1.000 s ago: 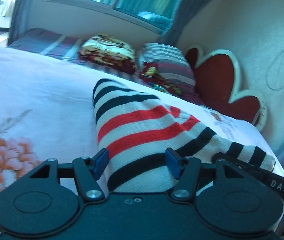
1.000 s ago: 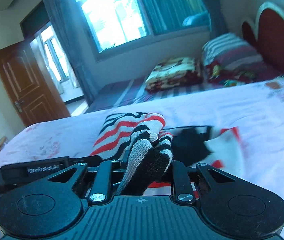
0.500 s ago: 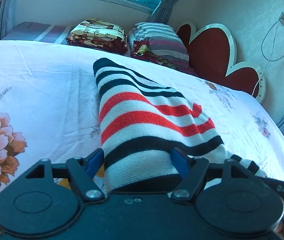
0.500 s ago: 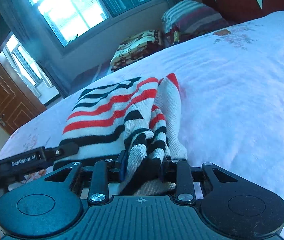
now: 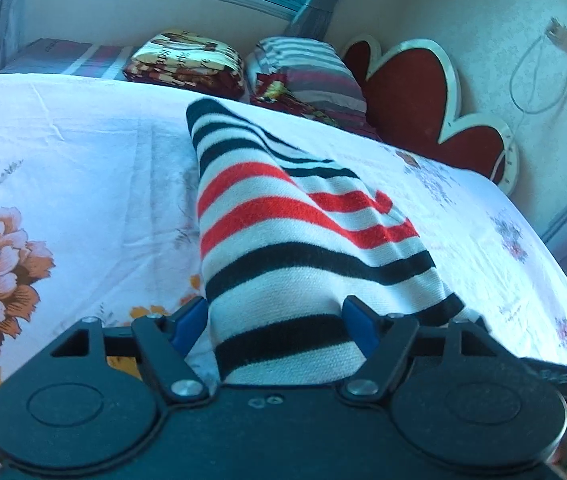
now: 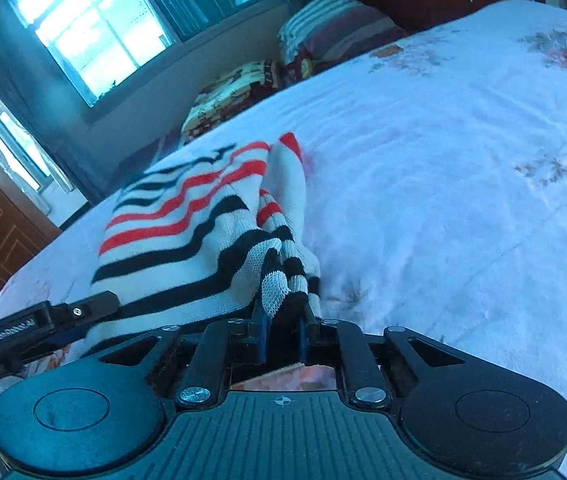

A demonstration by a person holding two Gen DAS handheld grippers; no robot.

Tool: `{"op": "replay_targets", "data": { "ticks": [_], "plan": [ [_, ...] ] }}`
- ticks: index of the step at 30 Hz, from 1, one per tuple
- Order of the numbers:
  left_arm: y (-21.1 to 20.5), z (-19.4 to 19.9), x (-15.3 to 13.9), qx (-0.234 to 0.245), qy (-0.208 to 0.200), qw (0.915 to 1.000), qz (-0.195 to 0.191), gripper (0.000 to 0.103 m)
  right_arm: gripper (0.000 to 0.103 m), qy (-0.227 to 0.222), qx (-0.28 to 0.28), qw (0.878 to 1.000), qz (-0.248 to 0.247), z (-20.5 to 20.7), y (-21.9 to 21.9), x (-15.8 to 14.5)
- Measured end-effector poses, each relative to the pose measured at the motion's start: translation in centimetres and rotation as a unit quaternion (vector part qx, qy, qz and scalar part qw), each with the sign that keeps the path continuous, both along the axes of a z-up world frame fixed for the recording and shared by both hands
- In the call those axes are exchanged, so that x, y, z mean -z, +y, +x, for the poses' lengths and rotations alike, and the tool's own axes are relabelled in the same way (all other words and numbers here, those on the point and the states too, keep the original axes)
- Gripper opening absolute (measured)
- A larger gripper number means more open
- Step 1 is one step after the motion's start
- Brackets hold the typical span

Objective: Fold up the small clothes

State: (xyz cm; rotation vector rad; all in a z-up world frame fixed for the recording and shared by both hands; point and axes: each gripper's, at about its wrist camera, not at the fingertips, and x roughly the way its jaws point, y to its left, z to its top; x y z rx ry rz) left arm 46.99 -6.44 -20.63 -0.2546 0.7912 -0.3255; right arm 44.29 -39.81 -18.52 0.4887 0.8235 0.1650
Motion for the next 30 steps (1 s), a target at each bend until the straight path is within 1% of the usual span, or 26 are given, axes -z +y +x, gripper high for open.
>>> {"op": "replay_targets", "data": {
  "ticks": [2,4,5,6,7,8,9,12,15,17,18,20,23,25,27,28,29,30],
  "plan": [
    [-0.1,-0.1,0.3,0.001,-0.001,1.0000,0.006,0.075,0.014,-0.004,-0.018,1.000,-0.013,0.1,0.3,-0.6],
    [0.2,0.1,0.6,-0.002,0.003,1.0000,0.000,0.077,0.015,-0.011,-0.022,1.000,-0.014,0.4,0.2,-1.6],
    [0.3,0.3,0.5,-0.003,0.006,1.0000,-0.003,0.077,0.023,-0.015,-0.024,0.999,-0.016,0.6,0.2,-2.1],
    [0.3,0.4,0.4,-0.002,0.006,1.0000,-0.001,0.077,0.042,-0.024,-0.021,0.999,-0.023,0.7,0.2,-2.7],
    [0.3,0.4,0.3,-0.001,0.005,1.0000,0.001,0.076,0.055,-0.038,-0.017,0.999,-0.030,1.1,0.1,-3.2],
    [0.2,0.4,0.1,0.001,0.005,1.0000,0.000,0.075,0.074,-0.047,-0.014,0.998,-0.032,1.4,0.1,-3.7],
    [0.3,0.4,-0.1,0.002,0.005,1.0000,-0.001,0.073,0.076,-0.050,-0.016,0.998,-0.031,2.0,0.0,-4.0],
    [0.6,0.7,-0.8,-0.005,0.000,0.9999,-0.012,0.072,0.076,-0.049,-0.030,0.998,-0.024,4.2,0.2,-4.5],
    [0.8,1.5,-1.3,-0.015,-0.004,0.9998,-0.014,0.072,0.075,-0.040,-0.047,0.998,-0.020,7.2,0.9,-4.1],
    [1.0,2.5,-1.5,-0.026,-0.006,0.9996,-0.013,0.072,0.075,-0.031,-0.050,0.998,-0.008,9.4,1.0,-3.4],
    [1.1,2.9,-1.5,-0.030,-0.007,0.9994,-0.013,0.072,0.066,-0.025,-0.047,0.999,-0.001,10.5,0.9,-3.0],
    [1.3,3.9,-1.5,-0.037,-0.007,0.9992,-0.009,0.072,0.051,-0.008,-0.042,0.999,0.017,12.4,0.5,-2.1],
    [1.3,5.1,-1.1,-0.043,-0.002,0.9990,-0.007,0.073,0.050,0.009,-0.044,0.999,0.030,14.5,0.3,-0.8],
    [1.3,5.9,-0.9,-0.044,0.002,0.9990,-0.008,0.076,0.050,0.015,-0.054,0.998,0.038,15.4,0.5,-0.1],
    [1.2,6.5,-0.6,-0.044,0.008,0.9989,-0.009,0.076,0.050,0.018,-0.063,0.997,0.039,15.9,0.9,0.3],
    [1.1,6.8,-0.5,-0.043,0.012,0.9989,-0.012,0.076,0.045,0.019,-0.068,0.997,0.039,16.1,1.2,0.4],
    [1.0,7.0,-0.3,-0.042,0.016,0.9989,-0.015,0.076,0.037,0.020,-0.069,0.997,0.036,16.1,1.3,0.4],
    [1.0,7.2,-0.2,-0.043,0.018,0.9988,-0.016,0.076,0.032,0.016,-0.069,0.997,0.034,16.1,1.4,0.3]
  ]
}}
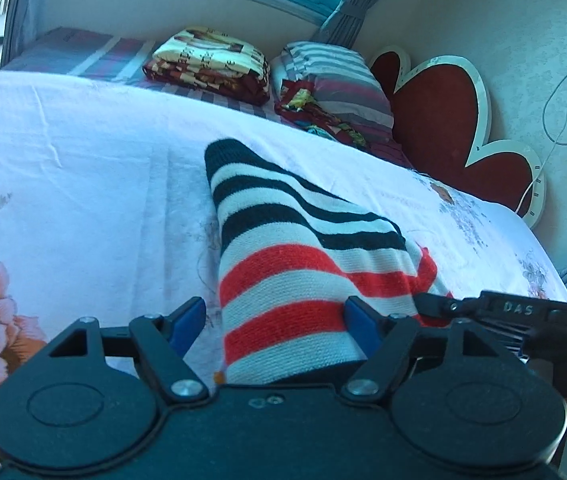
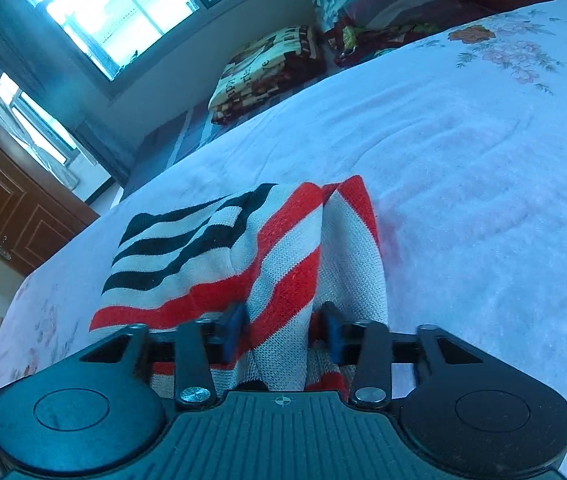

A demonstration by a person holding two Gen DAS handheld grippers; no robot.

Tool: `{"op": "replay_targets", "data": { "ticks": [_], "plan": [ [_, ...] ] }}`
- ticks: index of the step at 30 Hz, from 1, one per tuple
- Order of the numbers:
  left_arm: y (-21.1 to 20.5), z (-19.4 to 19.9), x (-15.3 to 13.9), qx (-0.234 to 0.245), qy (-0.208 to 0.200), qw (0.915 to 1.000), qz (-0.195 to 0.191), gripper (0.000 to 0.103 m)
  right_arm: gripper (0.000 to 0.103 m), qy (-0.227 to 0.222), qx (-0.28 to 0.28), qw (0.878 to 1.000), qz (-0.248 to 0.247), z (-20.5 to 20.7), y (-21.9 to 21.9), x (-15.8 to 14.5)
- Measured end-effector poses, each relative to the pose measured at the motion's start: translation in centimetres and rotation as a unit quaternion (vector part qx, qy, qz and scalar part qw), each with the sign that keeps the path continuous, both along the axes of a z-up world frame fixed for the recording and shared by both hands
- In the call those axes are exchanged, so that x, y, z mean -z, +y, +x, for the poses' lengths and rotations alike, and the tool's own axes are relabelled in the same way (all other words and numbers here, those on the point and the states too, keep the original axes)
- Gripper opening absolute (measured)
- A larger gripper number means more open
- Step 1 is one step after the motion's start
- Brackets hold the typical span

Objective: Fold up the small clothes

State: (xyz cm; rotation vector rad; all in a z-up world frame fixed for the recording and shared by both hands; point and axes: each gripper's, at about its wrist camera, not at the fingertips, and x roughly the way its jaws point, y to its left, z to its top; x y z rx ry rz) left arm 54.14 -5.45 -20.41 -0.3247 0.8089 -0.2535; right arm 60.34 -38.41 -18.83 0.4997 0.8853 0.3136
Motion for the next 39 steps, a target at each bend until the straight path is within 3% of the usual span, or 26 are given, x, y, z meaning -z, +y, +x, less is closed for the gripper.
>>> {"op": "replay_targets", "data": {
  "ticks": [3,9,13,15,23,29,37,39],
  "plan": [
    [-0.4,0.2,0.1,0.000,0.004,1.0000,-0.003,0.074,0.024,-0.020,0.009,1.000,-0.002,-0.8,-0.3,-0.5],
    [-1.4,0.0,-0.6,0.014,-0.010,0.9998,0.004,0.068,0.021,-0.090,0.029,0.995,-0.044,-3.4,-0.4,-2.7],
    [-2.1,0.3,0.2,0.020,-0.007,0.9995,0.021,0.072,0.021,-0.031,0.031,0.998,-0.034,-1.7,-1.1,-0.1],
    [-2.0,0.4,0.8,0.019,0.002,0.9996,0.020,0.074,0.023,-0.029,0.035,0.999,-0.026,-1.8,-1.5,-0.4],
    [-1.3,0.6,-0.8,0.017,-0.003,0.9998,0.010,0.069,0.029,-0.067,0.041,0.995,-0.062,-1.9,-1.7,-3.3],
    [-2.0,3.0,-1.9,0.010,-0.009,0.9998,0.013,0.069,0.029,-0.107,0.019,0.984,-0.139,-0.3,1.4,-5.1],
    [-3.0,7.4,0.3,-0.016,0.022,0.9982,0.053,0.066,0.029,-0.083,0.001,0.979,-0.187,3.8,3.7,-1.9],
    [-2.6,8.0,1.2,-0.020,0.038,0.9981,0.045,0.067,0.028,-0.075,-0.001,0.978,-0.192,4.2,3.4,-0.8]
  ]
}}
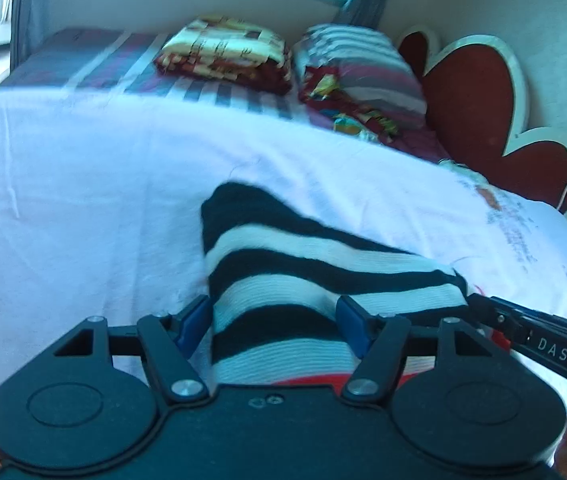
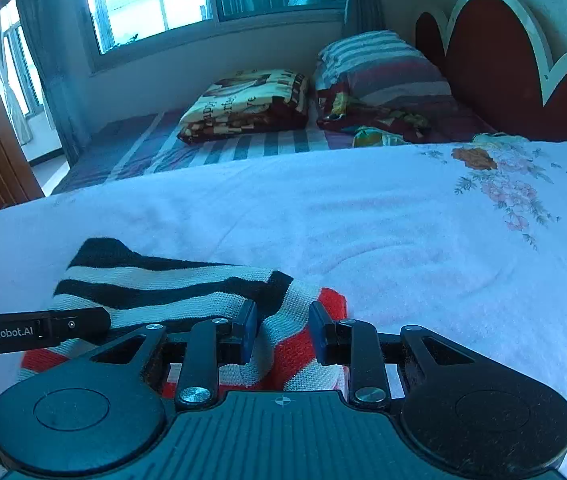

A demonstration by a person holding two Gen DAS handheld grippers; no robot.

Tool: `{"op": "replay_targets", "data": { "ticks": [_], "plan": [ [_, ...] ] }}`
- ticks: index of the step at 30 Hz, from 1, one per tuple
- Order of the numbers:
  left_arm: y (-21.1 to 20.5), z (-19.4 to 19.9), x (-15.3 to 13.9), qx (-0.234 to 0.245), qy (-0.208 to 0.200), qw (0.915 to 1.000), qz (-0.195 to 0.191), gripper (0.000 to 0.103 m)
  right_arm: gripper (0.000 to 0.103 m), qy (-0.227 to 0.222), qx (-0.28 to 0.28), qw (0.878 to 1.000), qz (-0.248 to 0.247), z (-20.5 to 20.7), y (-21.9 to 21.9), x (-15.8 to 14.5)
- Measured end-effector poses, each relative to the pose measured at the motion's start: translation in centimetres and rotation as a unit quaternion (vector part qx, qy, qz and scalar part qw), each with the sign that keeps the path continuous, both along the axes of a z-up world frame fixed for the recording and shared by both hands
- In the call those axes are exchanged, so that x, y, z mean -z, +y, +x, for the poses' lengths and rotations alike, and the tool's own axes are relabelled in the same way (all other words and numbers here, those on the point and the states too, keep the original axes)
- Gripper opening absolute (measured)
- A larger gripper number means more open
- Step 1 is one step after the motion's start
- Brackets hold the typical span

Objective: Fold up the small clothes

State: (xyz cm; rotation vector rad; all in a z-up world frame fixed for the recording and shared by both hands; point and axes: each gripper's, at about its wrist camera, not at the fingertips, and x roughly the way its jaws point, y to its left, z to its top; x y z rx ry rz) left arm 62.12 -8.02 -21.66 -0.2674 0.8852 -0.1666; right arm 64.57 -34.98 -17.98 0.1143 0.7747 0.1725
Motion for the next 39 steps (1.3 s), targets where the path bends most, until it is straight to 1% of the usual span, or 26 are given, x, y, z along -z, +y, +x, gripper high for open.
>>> {"op": "replay_targets", "data": {
  "ticks": [1,3,6,9,11,13,17,21,24,26,28,31,32,34,36,37,39],
  "plan": [
    [0.2,0.2,0.3,-0.003,0.003,1.0000,-0.006,0.067,0.028,0.001,0.001,1.000,-0.004,0.1,-0.1,0.5],
    [0.0,0.1,0.3,0.001,-0.001,1.0000,-0.002,0.067,0.028,-0.002,0.003,1.000,-0.007,0.2,-0.4,1.3],
    [-0.1,0.2,0.4,0.005,-0.002,1.0000,0.004,0.068,0.028,-0.002,0.003,1.000,-0.005,0.1,-0.6,1.3],
    [-0.2,-0.2,0.0,0.006,-0.007,0.9999,0.013,0.068,0.028,-0.003,0.004,1.000,0.001,-0.4,-0.8,0.4],
    [-0.3,-0.7,-0.5,0.006,-0.010,0.9998,0.013,0.065,0.029,-0.012,0.005,1.000,0.015,-1.3,-0.9,-0.7],
    [-0.3,-1.4,-1.1,0.007,-0.014,0.9998,0.013,0.065,0.029,-0.023,-0.003,1.000,0.017,-2.5,-0.9,-1.9],
    [-0.5,-3.4,-2.3,0.021,-0.027,0.9993,0.017,0.065,0.029,-0.037,-0.019,0.999,0.020,-5.1,-0.7,-3.5],
    [-0.8,-5.8,-3.3,0.037,-0.036,0.9986,0.013,0.065,0.029,-0.044,-0.033,0.998,0.021,-7.8,-0.3,-4.3],
    [-0.8,-7.6,-3.5,0.048,-0.038,0.9981,0.011,0.066,0.029,-0.042,-0.042,0.998,0.011,-9.5,0.0,-4.0],
    [-0.8,-8.6,-2.9,0.052,-0.034,0.9980,0.012,0.066,0.029,-0.032,-0.048,0.998,0.005,-10.4,0.2,-3.1],
    [-0.6,-9.1,-2.1,0.048,-0.032,0.9982,0.014,0.072,0.028,-0.025,-0.043,0.999,-0.003,-11.0,0.2,-2.2],
    [0.2,-9.2,-1.1,0.033,-0.021,0.9992,-0.011,0.076,0.028,-0.012,-0.028,0.999,-0.023,-11.0,0.0,-0.9],
    [0.2,-9.1,-0.9,0.031,-0.019,0.9992,-0.014,0.077,0.028,-0.002,-0.023,1.000,-0.021,-10.8,-0.3,-0.1],
    [0.3,-9.2,-0.3,0.033,-0.017,0.9992,-0.017,0.079,0.028,0.005,-0.013,1.000,0.011,-10.7,-1.2,0.8],
    [0.4,-9.2,0.1,0.029,-0.020,0.9993,-0.016,0.084,0.029,0.010,-0.011,1.000,0.013,-10.6,-1.2,0.6],
    [0.5,-9.1,0.1,0.028,-0.018,0.9993,-0.018,0.085,0.029,0.011,-0.014,1.000,0.010,-10.6,-1.2,0.5],
    [0.9,-9.0,-0.1,0.028,-0.011,0.9992,-0.027,0.085,0.029,0.014,-0.015,1.000,0.019,-10.7,-1.4,0.1]
  ]
}}
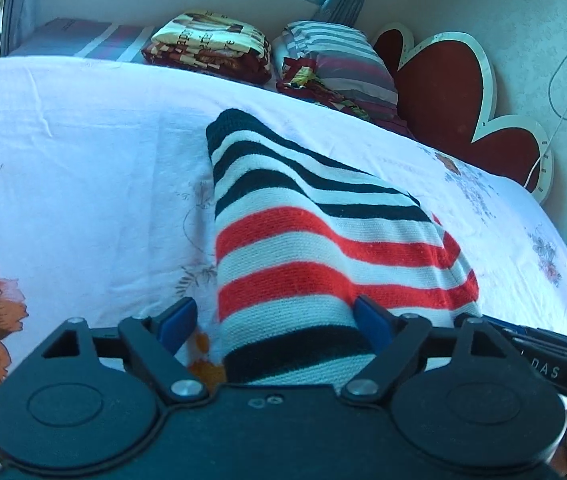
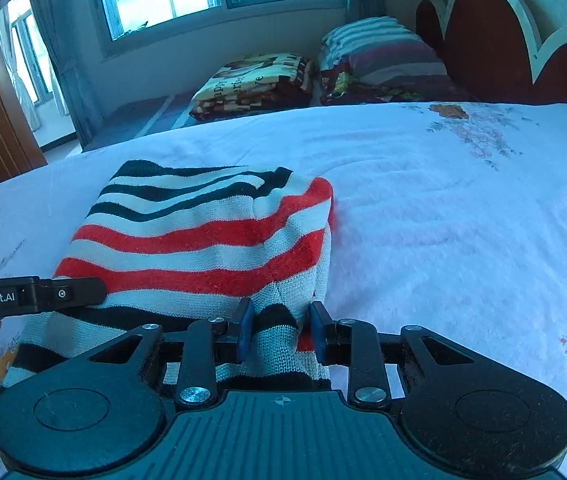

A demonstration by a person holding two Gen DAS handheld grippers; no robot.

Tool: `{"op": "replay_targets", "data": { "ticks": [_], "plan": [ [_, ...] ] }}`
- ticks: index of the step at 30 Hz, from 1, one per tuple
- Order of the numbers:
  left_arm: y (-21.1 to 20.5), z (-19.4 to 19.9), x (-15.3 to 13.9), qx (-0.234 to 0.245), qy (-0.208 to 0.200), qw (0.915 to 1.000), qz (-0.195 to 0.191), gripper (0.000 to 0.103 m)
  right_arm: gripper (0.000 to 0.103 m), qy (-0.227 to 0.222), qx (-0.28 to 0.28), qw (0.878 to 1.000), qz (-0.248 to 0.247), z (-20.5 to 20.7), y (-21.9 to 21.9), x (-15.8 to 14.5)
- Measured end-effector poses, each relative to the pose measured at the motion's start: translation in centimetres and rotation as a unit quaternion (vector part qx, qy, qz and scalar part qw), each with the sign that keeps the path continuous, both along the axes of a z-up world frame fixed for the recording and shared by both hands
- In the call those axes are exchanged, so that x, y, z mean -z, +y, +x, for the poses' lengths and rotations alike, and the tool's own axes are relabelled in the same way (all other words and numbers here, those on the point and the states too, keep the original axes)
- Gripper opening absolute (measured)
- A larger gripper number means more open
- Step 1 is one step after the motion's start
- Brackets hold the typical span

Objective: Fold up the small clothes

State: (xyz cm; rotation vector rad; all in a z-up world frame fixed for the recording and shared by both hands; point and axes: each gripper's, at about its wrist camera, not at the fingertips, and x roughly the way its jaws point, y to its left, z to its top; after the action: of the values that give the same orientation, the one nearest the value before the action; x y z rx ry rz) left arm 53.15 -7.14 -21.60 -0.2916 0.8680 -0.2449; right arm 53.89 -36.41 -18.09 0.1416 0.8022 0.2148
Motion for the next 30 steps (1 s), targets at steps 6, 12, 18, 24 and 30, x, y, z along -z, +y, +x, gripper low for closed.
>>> {"op": "replay_targets", "data": {
  "ticks": [6,12,18,24,30],
  "plan": [
    [0.5,-0.5,-0.9,0.003,0.013,0.9999,-0.010,0.086,0.029,0.022,0.021,0.998,0.053,-0.6,-1.5,-1.0],
    [1.2,-1.3,-1.6,0.008,0.021,0.9997,-0.013,0.092,0.085,0.005,0.021,0.999,0.048,-1.2,-1.7,-2.6],
    [1.3,-2.4,-0.8,0.016,0.048,0.9979,-0.039,0.097,0.085,0.036,0.012,0.998,0.059,-2.6,-1.3,-1.6],
    [1.1,-3.3,0.4,0.030,0.053,0.9969,-0.050,0.094,0.061,0.060,0.007,0.996,0.067,-4.5,-1.2,0.8],
    [1.2,-3.4,0.6,0.050,0.042,0.9966,-0.049,0.087,0.050,0.068,0.006,0.993,0.095,-5.4,-2.0,1.2]
  ]
}}
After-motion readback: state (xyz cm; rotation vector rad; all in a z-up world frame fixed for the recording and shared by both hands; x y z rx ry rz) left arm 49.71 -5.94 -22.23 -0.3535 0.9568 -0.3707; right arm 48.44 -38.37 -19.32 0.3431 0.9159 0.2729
